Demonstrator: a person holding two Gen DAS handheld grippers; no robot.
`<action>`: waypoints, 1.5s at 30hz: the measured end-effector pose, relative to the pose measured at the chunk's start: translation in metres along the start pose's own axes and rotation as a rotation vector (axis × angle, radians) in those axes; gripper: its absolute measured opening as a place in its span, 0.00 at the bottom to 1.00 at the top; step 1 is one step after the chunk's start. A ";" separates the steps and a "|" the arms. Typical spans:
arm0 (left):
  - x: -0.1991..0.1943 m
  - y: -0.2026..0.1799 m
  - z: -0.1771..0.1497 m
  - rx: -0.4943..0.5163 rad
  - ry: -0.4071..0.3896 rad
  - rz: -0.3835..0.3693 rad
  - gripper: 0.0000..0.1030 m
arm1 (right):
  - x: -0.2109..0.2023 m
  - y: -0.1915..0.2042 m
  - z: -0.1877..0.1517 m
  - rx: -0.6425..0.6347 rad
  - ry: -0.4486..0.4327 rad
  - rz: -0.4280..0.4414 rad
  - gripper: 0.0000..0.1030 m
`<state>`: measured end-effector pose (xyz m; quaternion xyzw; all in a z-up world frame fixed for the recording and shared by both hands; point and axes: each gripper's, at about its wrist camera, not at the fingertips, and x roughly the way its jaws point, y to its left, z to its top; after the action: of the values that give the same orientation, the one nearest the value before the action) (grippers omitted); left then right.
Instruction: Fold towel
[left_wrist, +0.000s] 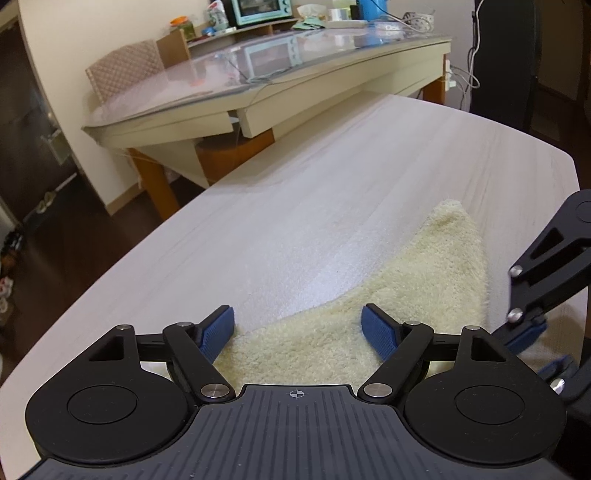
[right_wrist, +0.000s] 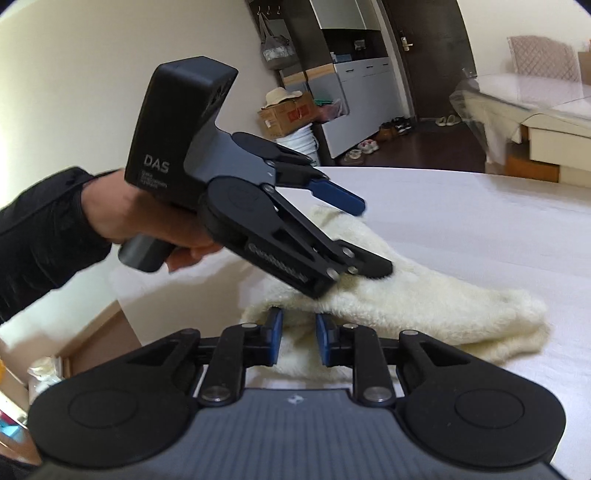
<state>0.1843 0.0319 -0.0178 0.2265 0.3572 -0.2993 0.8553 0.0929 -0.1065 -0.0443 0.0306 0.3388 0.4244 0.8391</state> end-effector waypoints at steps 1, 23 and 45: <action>0.000 0.000 0.000 0.000 -0.001 0.003 0.81 | 0.004 0.002 0.000 -0.001 0.011 0.024 0.23; -0.068 -0.029 -0.053 -0.021 -0.147 0.124 0.76 | -0.084 -0.070 -0.021 0.262 -0.129 -0.186 0.28; -0.053 -0.094 -0.048 -0.185 -0.128 0.198 0.77 | -0.039 -0.126 0.006 0.151 -0.080 -0.358 0.36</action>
<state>0.0680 0.0118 -0.0260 0.1610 0.3039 -0.1933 0.9189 0.1675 -0.2142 -0.0610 0.0495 0.3360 0.2401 0.9094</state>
